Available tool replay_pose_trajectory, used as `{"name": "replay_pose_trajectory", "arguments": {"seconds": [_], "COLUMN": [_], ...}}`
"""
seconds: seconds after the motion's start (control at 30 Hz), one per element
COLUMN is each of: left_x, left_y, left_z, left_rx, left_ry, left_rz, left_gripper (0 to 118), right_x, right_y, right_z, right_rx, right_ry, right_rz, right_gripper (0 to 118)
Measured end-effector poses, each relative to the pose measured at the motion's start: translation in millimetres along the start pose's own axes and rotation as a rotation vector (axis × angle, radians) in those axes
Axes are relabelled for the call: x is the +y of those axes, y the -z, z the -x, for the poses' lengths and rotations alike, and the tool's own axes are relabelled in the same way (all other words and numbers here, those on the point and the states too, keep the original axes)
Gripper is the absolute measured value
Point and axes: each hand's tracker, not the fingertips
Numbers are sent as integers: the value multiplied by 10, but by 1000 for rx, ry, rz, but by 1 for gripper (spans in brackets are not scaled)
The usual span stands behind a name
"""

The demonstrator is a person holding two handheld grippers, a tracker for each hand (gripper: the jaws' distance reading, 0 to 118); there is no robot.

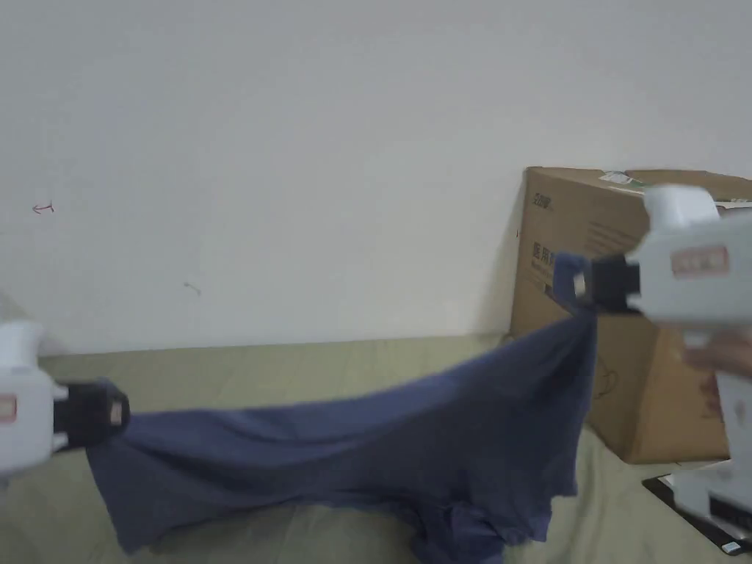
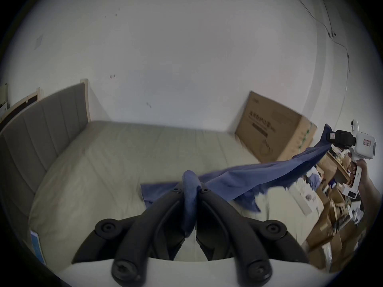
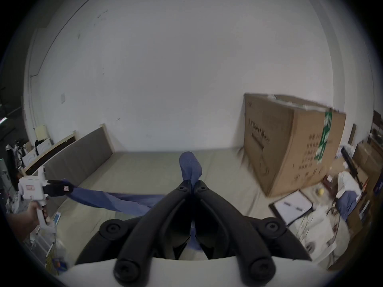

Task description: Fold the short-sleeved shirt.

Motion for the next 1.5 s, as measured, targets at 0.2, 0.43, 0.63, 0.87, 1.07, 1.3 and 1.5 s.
{"name": "replay_pose_trajectory", "arguments": {"seconds": [0.2,0.43,0.63,0.87,1.07,1.3,1.5], "left_x": [-892,-1328,-1511,-1985,-2236,-1956,-2180], "left_y": [-699,-1533,-968,103,381,-362,-1047], "left_z": [1,-14,241,526,688,643,405], "left_rx": [-104,-63,-22,126,199,166,97], "left_ry": [-128,-120,-186,-160,-155,-228,-292], "left_rz": [29,-10,163,390,479,205,-22], "left_gripper": [7,7,7,14,107,107,38], "right_x": [-1072,-1541,-1894,-2775,-3133,-2729,-2541], "right_y": [-1055,-2052,-1298,306,621,-10,-646], "right_z": [118,190,58,-327,-389,-165,465], "right_rx": [56,46,-14,-127,-192,-142,3], "right_ry": [84,143,56,192,191,240,190], "right_rz": [-17,-67,204,652,791,547,193], "right_gripper": [1,1,1,2,62,117,16]}}
